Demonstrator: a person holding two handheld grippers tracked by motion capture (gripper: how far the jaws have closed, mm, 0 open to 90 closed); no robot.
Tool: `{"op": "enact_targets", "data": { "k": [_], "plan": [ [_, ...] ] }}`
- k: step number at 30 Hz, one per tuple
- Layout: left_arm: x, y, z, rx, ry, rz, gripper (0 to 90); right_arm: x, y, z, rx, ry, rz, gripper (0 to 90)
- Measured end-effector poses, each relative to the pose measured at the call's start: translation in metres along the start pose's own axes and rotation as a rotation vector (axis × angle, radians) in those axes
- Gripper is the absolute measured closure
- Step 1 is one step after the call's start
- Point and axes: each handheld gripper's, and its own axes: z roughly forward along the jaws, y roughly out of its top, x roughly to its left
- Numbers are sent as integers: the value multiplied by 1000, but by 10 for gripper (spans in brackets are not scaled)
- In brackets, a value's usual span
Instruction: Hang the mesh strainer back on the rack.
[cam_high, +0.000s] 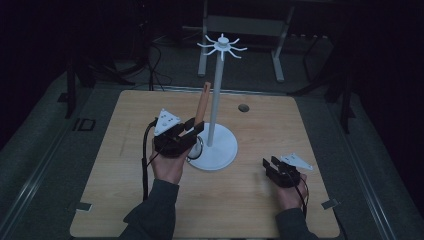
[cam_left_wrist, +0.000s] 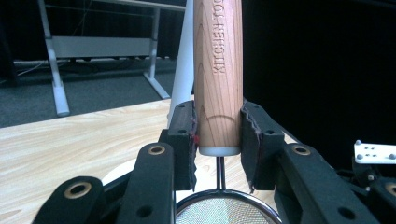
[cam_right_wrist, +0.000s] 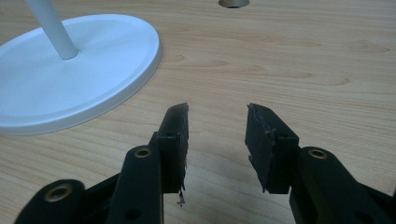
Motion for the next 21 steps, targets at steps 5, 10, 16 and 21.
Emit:
{"op": "enact_targets", "data": {
  "k": [5, 10, 16, 21],
  "plan": [
    [1, 5, -2, -11, 1, 2, 685, -1, 0, 0, 2, 0, 0, 589],
    [2, 9, -4, -25, 5, 2, 685, -1, 0, 0, 4, -1, 1, 589],
    [2, 12, -7, -49, 3, -12, 685, -1, 0, 0, 3, -3, 0, 589],
    [0, 15, -8, -69, -1, -21, 685, -1, -1, 0, 4, -5, -1, 589]
  ]
}}
